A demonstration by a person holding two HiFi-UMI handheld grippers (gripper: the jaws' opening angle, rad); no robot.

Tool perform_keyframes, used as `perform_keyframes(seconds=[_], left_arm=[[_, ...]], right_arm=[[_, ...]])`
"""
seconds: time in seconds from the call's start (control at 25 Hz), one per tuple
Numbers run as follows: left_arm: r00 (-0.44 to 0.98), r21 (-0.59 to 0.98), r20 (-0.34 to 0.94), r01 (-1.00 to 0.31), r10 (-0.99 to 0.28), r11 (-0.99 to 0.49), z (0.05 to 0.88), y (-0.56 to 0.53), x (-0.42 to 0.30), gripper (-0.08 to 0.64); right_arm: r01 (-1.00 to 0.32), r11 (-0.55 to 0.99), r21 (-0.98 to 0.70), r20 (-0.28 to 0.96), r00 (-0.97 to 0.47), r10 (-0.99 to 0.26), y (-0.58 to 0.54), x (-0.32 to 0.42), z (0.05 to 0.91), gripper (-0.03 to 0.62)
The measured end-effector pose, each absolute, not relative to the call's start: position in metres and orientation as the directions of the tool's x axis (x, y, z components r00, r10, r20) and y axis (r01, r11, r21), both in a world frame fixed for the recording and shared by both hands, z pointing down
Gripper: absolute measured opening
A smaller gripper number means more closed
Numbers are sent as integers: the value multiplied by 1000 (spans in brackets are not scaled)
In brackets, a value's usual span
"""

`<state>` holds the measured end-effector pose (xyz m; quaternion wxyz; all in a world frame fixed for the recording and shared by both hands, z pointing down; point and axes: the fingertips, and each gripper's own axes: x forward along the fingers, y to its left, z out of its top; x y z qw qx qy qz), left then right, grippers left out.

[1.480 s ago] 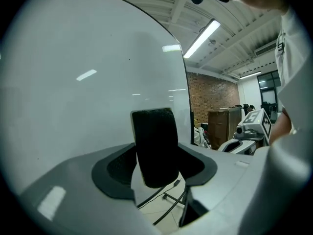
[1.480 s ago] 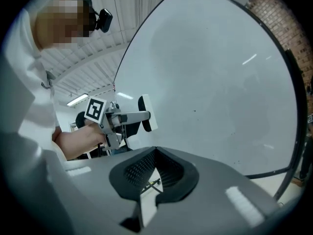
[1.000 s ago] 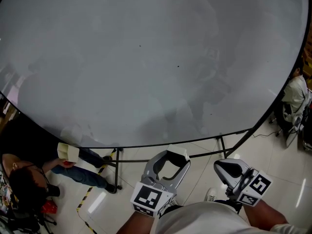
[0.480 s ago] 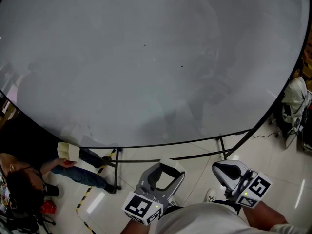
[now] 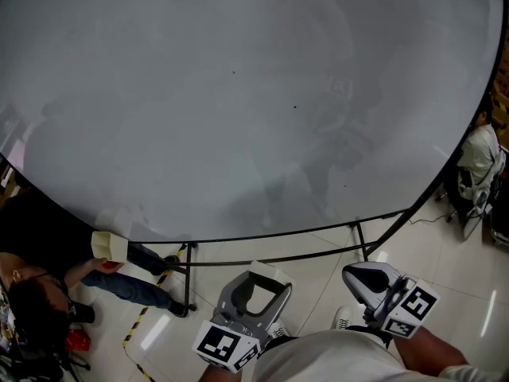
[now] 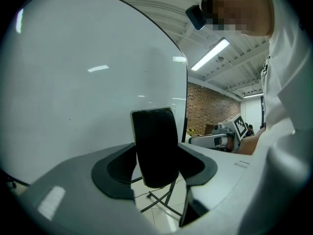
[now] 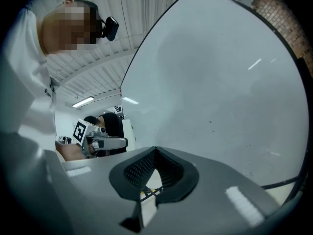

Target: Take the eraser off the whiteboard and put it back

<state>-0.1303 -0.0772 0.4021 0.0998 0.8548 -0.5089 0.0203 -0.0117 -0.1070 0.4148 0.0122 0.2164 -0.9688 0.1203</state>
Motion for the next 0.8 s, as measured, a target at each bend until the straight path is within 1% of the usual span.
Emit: perform_keyframes(seconds=[0.48,0.8], left_arm=[[489,182,121,-866,-864,-465,406,-75,-128,265],[497,182,136,-863,-857,-471,411,-76,-125,264]], right_arm=[[-440,871,-220,93,-898,-430,-109,-9,421,2],[-444,867,-228,104,-896,-431,-110,-7,428,2]])
